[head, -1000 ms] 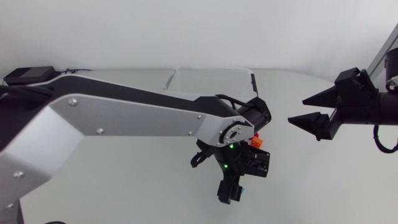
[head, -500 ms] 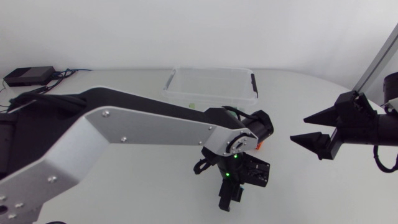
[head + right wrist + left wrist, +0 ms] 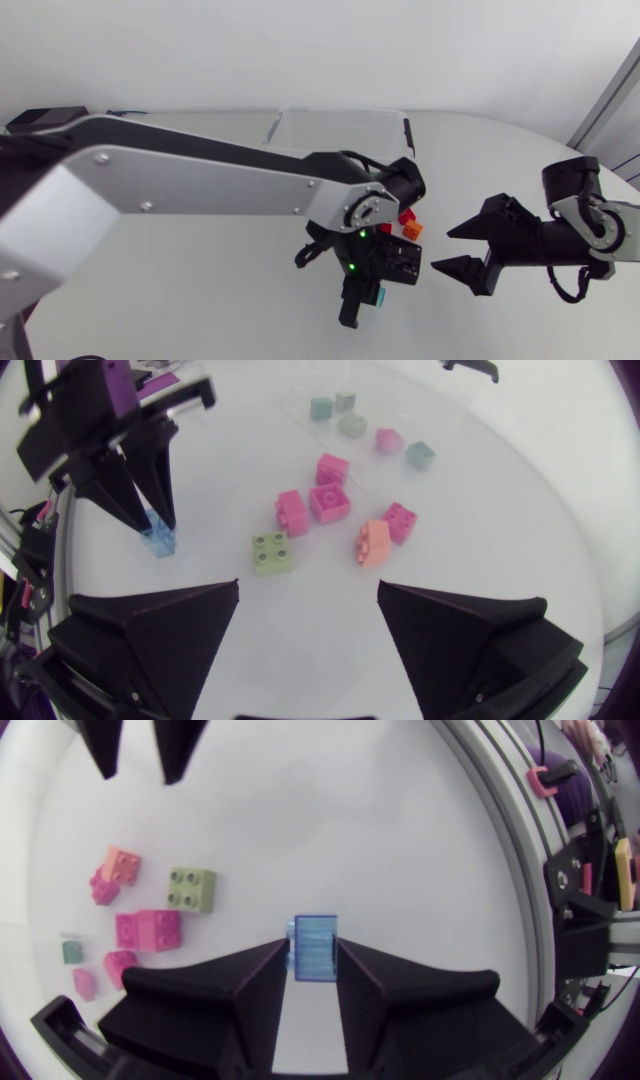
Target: Pick up the duplo bricks and place them in the container
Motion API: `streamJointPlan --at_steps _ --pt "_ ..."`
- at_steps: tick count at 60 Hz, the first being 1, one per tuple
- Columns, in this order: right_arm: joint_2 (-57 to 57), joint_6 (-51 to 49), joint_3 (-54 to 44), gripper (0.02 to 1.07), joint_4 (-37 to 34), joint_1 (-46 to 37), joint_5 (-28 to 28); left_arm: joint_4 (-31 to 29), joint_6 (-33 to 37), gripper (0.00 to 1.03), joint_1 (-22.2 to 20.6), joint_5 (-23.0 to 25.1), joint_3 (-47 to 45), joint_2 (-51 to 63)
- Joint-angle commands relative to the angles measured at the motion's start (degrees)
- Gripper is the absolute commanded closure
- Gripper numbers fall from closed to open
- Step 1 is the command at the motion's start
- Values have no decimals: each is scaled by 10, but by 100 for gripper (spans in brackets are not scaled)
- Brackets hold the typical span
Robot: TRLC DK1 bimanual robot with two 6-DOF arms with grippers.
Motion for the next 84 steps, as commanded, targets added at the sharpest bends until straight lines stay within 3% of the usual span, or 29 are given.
streamJointPlan --at_steps 1,17,38,49,59,72,77,80,84 --pt "22 15 -16 7 19 27 14 -3 -3 80 17 -2 -17 -56" --pt "101 46 4 7 80 96 50 47 -50 80 86 12 -39 -162" --pt "166 77 28 8 122 149 86 214 -187 80 185 31 -35 -202" --pt "201 90 38 25 135 155 98 279 -252 80 225 33 -12 -181" --pt "213 94 31 67 152 163 105 302 -298 80 254 30 21 -142" --pt "122 101 13 70 118 163 105 306 -322 78 269 6 61 -83" --pt "63 105 16 70 85 157 105 307 -331 69 268 -17 67 -71" --pt "33 105 26 70 59 155 105 307 -339 38 269 -24 69 -67" --pt "1 109 47 70 29 150 105 307 -348 12 271 -36 69 -67"
